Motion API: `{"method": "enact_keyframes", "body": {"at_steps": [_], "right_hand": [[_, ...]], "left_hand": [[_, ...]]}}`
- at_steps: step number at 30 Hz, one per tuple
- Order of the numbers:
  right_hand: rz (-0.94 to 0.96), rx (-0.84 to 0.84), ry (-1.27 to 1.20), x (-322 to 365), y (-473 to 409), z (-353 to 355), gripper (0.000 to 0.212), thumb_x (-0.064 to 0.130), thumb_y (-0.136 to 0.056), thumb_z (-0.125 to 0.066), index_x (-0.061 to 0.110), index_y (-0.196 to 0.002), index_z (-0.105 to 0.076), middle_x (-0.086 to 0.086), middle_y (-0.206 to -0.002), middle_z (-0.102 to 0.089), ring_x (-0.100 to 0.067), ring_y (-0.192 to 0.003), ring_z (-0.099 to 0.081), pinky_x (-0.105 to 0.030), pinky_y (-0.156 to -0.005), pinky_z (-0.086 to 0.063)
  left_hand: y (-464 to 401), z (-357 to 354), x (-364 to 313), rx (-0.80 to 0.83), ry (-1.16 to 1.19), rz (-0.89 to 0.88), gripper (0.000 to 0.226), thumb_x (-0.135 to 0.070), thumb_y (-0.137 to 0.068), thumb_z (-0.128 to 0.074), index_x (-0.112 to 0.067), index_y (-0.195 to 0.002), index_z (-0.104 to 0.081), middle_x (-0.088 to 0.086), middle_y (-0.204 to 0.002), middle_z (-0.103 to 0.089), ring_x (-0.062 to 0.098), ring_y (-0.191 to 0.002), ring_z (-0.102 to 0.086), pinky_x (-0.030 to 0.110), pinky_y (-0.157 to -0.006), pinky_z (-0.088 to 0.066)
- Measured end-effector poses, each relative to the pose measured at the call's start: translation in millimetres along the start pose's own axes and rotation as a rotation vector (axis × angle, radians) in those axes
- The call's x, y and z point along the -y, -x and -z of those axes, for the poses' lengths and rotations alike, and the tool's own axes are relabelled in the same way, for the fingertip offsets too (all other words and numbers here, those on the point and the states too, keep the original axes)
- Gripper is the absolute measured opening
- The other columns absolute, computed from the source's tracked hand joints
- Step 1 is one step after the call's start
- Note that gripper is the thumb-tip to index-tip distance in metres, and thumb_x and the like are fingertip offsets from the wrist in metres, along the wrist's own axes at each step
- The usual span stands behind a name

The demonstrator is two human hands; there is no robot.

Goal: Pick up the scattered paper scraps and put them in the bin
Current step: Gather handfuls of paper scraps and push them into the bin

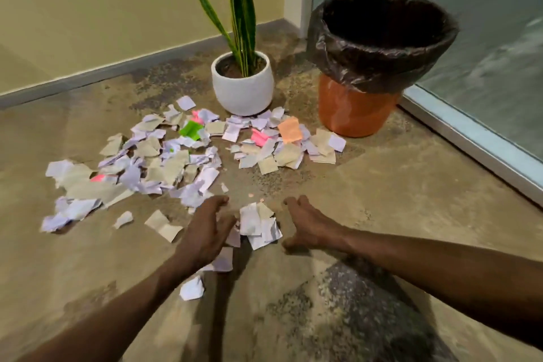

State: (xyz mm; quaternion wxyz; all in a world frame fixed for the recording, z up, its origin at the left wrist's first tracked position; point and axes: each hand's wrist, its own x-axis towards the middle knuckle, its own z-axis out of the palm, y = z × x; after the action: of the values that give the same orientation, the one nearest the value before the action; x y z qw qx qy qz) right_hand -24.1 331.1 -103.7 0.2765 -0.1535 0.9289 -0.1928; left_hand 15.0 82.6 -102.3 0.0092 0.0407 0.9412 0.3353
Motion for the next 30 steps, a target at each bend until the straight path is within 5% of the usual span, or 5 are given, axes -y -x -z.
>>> {"method": "enact_keyframes", "body": {"at_steps": [5, 11, 16, 22, 30], "right_hand": [[0.083, -0.046, 0.033, 17, -18, -31, 0.119, 0.039, -0.063, -0.092, 0.011, -0.149, -0.015, -0.017, -0.136, -0.026, -0.039, -0.118, -0.047, -0.044, -0.098, -0.048], [0.202, -0.136, -0.061, 41, -56, -30, 0.092, 0.027, -0.078, -0.082, 0.016, -0.146, -0.021, -0.017, -0.133, -0.029, -0.043, -0.120, -0.047, -0.046, -0.100, -0.046], [0.239, -0.223, -0.196, 46, -75, 2, 0.083, 0.051, -0.084, -0.071, 0.020, -0.149, -0.030, -0.009, -0.144, -0.032, -0.027, -0.121, -0.051, -0.040, -0.101, -0.046], [-0.221, -0.711, -0.073, -27, -93, 49, 0.063, 0.044, -0.090, -0.060, 0.013, -0.140, -0.040, -0.018, -0.143, -0.037, -0.037, -0.128, -0.038, -0.046, -0.101, -0.040], [-0.459, -0.445, -0.238, -99, -132, 80, 0.089, 0.073, -0.073, -0.061, 0.042, -0.149, -0.027, -0.014, -0.157, -0.023, -0.041, -0.143, -0.023, -0.053, -0.113, -0.027]], "left_hand": [[86, 10, 57, 0.197, -0.505, -0.231, 0.114, -0.087, -0.073, -0.047, -0.015, -0.155, -0.016, 0.012, -0.163, -0.008, 0.030, -0.150, -0.006, 0.049, -0.118, -0.020], [85, -9, 89, 0.150, -0.617, 0.091, 0.095, -0.083, -0.085, -0.021, -0.020, -0.156, -0.015, 0.014, -0.163, 0.002, 0.040, -0.148, -0.006, 0.061, -0.111, -0.027], [39, -2, 85, 0.015, -0.522, 0.367, 0.104, -0.086, -0.079, -0.016, -0.016, -0.156, -0.005, 0.022, -0.161, 0.012, 0.044, -0.146, 0.013, 0.068, -0.112, -0.011], [3, 2, 84, 0.020, -0.218, 0.674, 0.132, -0.095, -0.054, -0.034, -0.019, -0.153, 0.008, 0.024, -0.159, 0.015, 0.044, -0.146, 0.014, 0.065, -0.114, -0.002], [-10, -10, 88, 0.125, -0.194, 0.726, 0.145, -0.103, -0.042, -0.035, -0.023, -0.152, 0.019, 0.023, -0.152, 0.035, 0.041, -0.140, 0.034, 0.066, -0.109, 0.017]]}}
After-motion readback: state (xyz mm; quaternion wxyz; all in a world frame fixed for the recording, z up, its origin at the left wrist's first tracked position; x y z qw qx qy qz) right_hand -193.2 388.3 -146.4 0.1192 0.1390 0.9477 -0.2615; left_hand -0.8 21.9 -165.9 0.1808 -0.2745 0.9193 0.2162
